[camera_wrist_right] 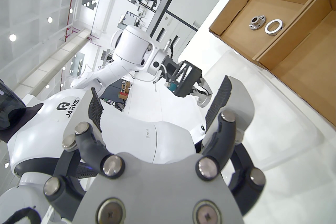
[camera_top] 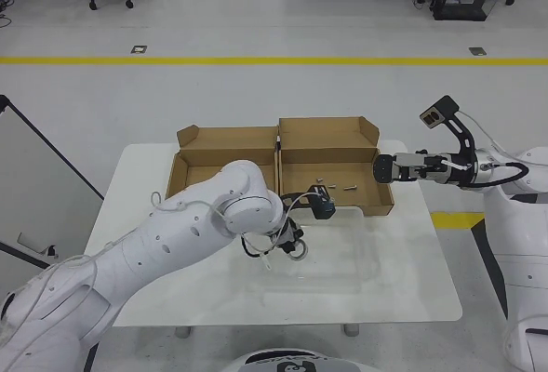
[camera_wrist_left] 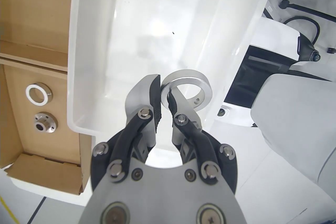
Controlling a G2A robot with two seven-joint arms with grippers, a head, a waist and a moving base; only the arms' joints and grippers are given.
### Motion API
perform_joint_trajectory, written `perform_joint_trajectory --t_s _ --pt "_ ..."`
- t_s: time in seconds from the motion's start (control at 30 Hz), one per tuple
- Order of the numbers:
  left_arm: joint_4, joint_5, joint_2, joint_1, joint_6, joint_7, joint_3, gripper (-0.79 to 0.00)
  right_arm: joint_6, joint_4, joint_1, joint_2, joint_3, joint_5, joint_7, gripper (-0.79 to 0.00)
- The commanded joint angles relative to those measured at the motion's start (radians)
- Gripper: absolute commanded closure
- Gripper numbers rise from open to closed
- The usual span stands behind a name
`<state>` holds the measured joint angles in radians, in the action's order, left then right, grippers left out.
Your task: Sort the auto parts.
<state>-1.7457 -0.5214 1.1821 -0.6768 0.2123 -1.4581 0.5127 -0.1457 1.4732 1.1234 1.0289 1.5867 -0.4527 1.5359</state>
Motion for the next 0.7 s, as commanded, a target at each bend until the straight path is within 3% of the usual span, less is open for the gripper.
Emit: perform_joint_trajectory --t_s 0.0,0.3,0.37,0.5,0.67 --pt "-0.029 -0.017 -0.005 -0.002 -0.005 -0.011 0.009 0.000 0.000 0.000 0.000 0.000 0.000 0.000 0.000 -0.785" --pt "-0.029 -0.017 -0.005 -0.002 -0.005 -0.011 0.009 0.000 0.000 0.000 0.000 0.000 0.000 0.000 0.000 -0.785" --pt "-0.025 0.000 -0.005 -0.014 -0.020 0.041 0.025 0.000 0.000 0.000 0.000 0.000 0.000 0.000 0.000 -0.785" --pt "-0.035 0.063 -0.018 -0.040 -0.047 0.162 0.119 0.000 0.000 0.000 0.000 0.000 0.000 0.000 0.000 -0.785" --pt "-0.103 0.101 -0.055 -0.085 -0.036 0.190 0.273 0.000 0.000 0.000 0.000 0.000 0.000 0.000 0.000 -0.785"
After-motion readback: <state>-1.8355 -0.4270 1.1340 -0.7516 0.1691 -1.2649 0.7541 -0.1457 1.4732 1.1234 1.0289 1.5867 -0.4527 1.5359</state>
